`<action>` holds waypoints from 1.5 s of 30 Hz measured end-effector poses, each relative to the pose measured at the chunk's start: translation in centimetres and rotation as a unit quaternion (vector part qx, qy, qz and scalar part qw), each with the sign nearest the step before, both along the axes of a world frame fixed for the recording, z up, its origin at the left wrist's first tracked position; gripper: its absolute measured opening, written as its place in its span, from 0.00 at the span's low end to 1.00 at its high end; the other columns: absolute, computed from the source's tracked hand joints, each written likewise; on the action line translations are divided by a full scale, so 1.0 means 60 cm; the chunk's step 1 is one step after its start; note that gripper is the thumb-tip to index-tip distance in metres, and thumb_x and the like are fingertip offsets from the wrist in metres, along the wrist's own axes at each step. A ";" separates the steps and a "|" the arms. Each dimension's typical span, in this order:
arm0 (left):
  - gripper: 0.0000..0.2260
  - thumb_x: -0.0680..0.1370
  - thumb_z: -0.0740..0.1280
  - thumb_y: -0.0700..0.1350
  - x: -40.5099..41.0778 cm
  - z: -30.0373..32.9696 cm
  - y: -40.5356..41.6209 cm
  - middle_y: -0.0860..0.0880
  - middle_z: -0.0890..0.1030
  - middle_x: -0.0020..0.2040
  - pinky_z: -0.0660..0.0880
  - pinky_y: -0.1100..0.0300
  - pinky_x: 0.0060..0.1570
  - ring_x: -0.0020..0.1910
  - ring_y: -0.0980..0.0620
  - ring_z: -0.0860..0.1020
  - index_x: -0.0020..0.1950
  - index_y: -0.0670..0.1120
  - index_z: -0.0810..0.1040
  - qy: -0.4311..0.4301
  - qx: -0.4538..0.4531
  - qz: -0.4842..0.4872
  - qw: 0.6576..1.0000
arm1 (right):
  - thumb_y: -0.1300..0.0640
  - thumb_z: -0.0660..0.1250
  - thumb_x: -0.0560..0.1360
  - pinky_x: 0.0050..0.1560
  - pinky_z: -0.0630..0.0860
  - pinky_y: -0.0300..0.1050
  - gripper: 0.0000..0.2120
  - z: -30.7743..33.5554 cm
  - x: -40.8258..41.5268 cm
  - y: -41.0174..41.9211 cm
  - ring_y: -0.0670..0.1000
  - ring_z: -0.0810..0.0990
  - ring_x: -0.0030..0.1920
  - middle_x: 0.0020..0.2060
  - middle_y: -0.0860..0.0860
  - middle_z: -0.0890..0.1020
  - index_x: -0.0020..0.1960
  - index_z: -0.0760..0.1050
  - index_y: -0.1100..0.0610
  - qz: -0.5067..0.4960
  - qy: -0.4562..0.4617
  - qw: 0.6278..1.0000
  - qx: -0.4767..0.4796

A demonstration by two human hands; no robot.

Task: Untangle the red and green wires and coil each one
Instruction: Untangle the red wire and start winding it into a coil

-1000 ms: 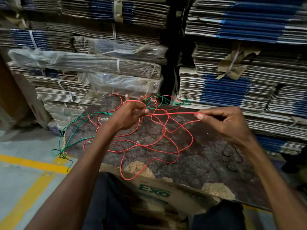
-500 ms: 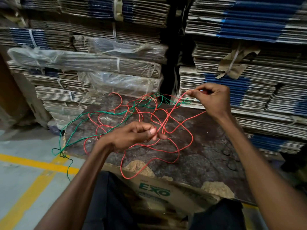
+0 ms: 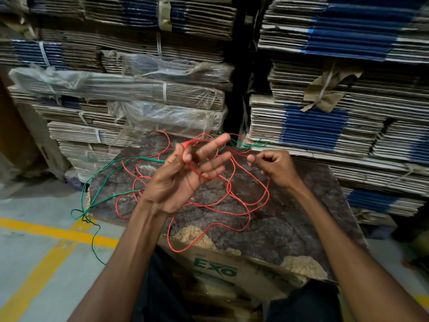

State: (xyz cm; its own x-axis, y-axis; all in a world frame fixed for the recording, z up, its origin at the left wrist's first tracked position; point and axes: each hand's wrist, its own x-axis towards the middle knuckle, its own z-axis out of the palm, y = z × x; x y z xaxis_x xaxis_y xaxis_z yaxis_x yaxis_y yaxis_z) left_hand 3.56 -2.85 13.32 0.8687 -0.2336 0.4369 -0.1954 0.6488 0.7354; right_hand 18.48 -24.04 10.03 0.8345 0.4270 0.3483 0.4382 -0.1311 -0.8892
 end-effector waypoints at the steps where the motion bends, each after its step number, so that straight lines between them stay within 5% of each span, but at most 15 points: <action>1: 0.09 0.78 0.66 0.53 0.004 0.005 -0.001 0.36 0.60 0.76 0.55 0.38 0.71 0.73 0.28 0.58 0.42 0.50 0.77 -0.002 -0.009 0.014 1.000 | 0.52 0.71 0.73 0.25 0.60 0.33 0.11 -0.007 -0.009 0.000 0.41 0.65 0.23 0.23 0.46 0.73 0.36 0.81 0.58 0.010 0.014 1.000 -0.007; 9: 0.17 0.79 0.54 0.54 0.050 0.021 -0.002 0.39 0.68 0.72 0.72 0.40 0.63 0.69 0.33 0.67 0.39 0.53 0.79 0.012 -0.101 0.096 0.990 | 0.50 0.63 0.77 0.20 0.59 0.35 0.12 -0.061 -0.060 -0.006 0.44 0.64 0.18 0.21 0.51 0.73 0.47 0.82 0.55 0.075 0.097 0.990 -0.063; 15: 0.10 0.69 0.75 0.56 0.096 0.014 0.011 0.43 0.75 0.66 0.72 0.44 0.61 0.57 0.43 0.77 0.41 0.52 0.80 0.013 -0.088 0.176 0.980 | 0.54 0.62 0.80 0.22 0.63 0.36 0.14 -0.066 -0.092 -0.005 0.45 0.67 0.20 0.21 0.50 0.74 0.47 0.80 0.64 0.132 0.095 0.980 -0.114; 18: 0.06 0.75 0.71 0.52 0.112 0.009 0.015 0.52 0.79 0.52 0.70 0.56 0.49 0.45 0.56 0.74 0.41 0.51 0.82 0.041 -0.010 0.261 0.964 | 0.58 0.65 0.79 0.24 0.63 0.34 0.13 -0.050 -0.099 -0.019 0.43 0.69 0.22 0.22 0.48 0.74 0.43 0.77 0.69 0.126 0.071 0.984 -0.104; 20: 0.12 0.81 0.64 0.47 0.123 -0.004 0.017 0.53 0.78 0.42 0.65 0.60 0.45 0.41 0.62 0.72 0.40 0.50 0.82 0.025 0.107 0.321 0.941 | 0.61 0.66 0.78 0.26 0.64 0.33 0.11 -0.030 -0.100 -0.028 0.42 0.70 0.23 0.23 0.48 0.74 0.41 0.78 0.66 0.113 0.041 0.989 -0.090; 25: 0.14 0.80 0.63 0.54 0.131 -0.029 0.033 0.48 0.80 0.51 0.53 0.68 0.70 0.68 0.71 0.64 0.40 0.47 0.77 -0.044 0.389 0.358 0.847 | 0.57 0.71 0.75 0.25 0.66 0.34 0.09 0.022 -0.105 -0.050 0.43 0.72 0.23 0.24 0.48 0.78 0.38 0.80 0.60 0.093 0.004 0.995 -0.041; 29: 0.10 0.79 0.63 0.50 0.131 -0.042 0.061 0.49 0.82 0.54 0.35 0.43 0.75 0.72 0.68 0.59 0.38 0.55 0.74 -0.082 0.499 0.369 0.780 | 0.54 0.72 0.70 0.27 0.65 0.38 0.10 0.059 -0.100 -0.087 0.48 0.72 0.27 0.27 0.52 0.78 0.34 0.79 0.60 0.039 -0.040 0.998 0.043; 31: 0.11 0.79 0.62 0.48 0.127 -0.045 0.068 0.45 0.83 0.53 0.44 0.41 0.75 0.68 0.69 0.66 0.37 0.56 0.73 -0.098 0.522 0.358 0.768 | 0.52 0.73 0.68 0.28 0.64 0.43 0.10 0.073 -0.094 -0.101 0.49 0.70 0.29 0.28 0.54 0.77 0.35 0.80 0.59 0.024 -0.076 0.995 0.054; 33: 0.10 0.79 0.62 0.50 0.119 -0.039 0.064 0.43 0.83 0.47 0.68 0.49 0.62 0.55 0.58 0.79 0.37 0.55 0.72 -0.109 0.536 0.341 0.765 | 0.55 0.73 0.69 0.30 0.64 0.43 0.07 0.084 -0.091 -0.105 0.49 0.70 0.31 0.29 0.57 0.78 0.35 0.81 0.58 0.021 -0.106 0.993 0.040; 35: 0.11 0.80 0.61 0.51 0.116 -0.033 0.056 0.49 0.81 0.40 0.72 0.52 0.45 0.43 0.52 0.79 0.37 0.54 0.72 -0.123 0.560 0.328 0.751 | 0.60 0.73 0.71 0.34 0.67 0.38 0.06 0.095 -0.087 -0.104 0.47 0.73 0.32 0.31 0.54 0.80 0.36 0.81 0.56 0.010 -0.139 0.990 0.027; 37: 0.14 0.80 0.60 0.55 0.115 -0.036 0.052 0.53 0.76 0.34 0.71 0.53 0.38 0.36 0.55 0.75 0.37 0.52 0.75 -0.131 0.579 0.320 0.738 | 0.63 0.73 0.73 0.37 0.70 0.34 0.04 0.107 -0.079 -0.100 0.42 0.76 0.34 0.33 0.45 0.83 0.40 0.81 0.56 -0.013 -0.187 0.982 0.018; 40: 0.16 0.79 0.60 0.57 0.110 -0.039 0.049 0.51 0.80 0.34 0.74 0.49 0.37 0.33 0.49 0.76 0.38 0.50 0.79 -0.107 0.581 0.275 0.759 | 0.62 0.72 0.74 0.39 0.71 0.33 0.02 0.119 -0.055 -0.085 0.39 0.77 0.35 0.34 0.40 0.82 0.43 0.82 0.58 -0.075 -0.268 0.960 0.008; 42: 0.16 0.81 0.61 0.54 0.095 -0.035 0.038 0.55 0.81 0.31 0.71 0.53 0.33 0.30 0.55 0.73 0.39 0.49 0.80 -0.089 0.571 0.225 0.785 | 0.60 0.72 0.74 0.38 0.69 0.32 0.03 0.120 -0.034 -0.072 0.37 0.76 0.35 0.34 0.43 0.80 0.44 0.83 0.60 -0.121 -0.311 0.943 0.002; 45: 0.13 0.82 0.61 0.46 0.067 -0.029 0.024 0.52 0.83 0.32 0.69 0.64 0.39 0.35 0.58 0.75 0.45 0.40 0.80 -0.029 0.496 0.110 0.861 | 0.55 0.72 0.74 0.37 0.69 0.34 0.08 0.119 0.001 -0.059 0.37 0.74 0.34 0.33 0.48 0.81 0.45 0.85 0.60 -0.163 -0.332 0.929 0.004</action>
State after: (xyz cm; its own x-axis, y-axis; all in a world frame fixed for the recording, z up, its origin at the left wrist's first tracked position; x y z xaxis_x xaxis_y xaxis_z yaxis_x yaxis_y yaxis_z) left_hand 7.56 -1.40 11.56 0.9229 -0.3496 0.1614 -0.2887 -0.3508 0.8908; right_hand 18.53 -27.61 17.15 0.5197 0.1843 0.8342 0.8284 -0.3474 -0.4393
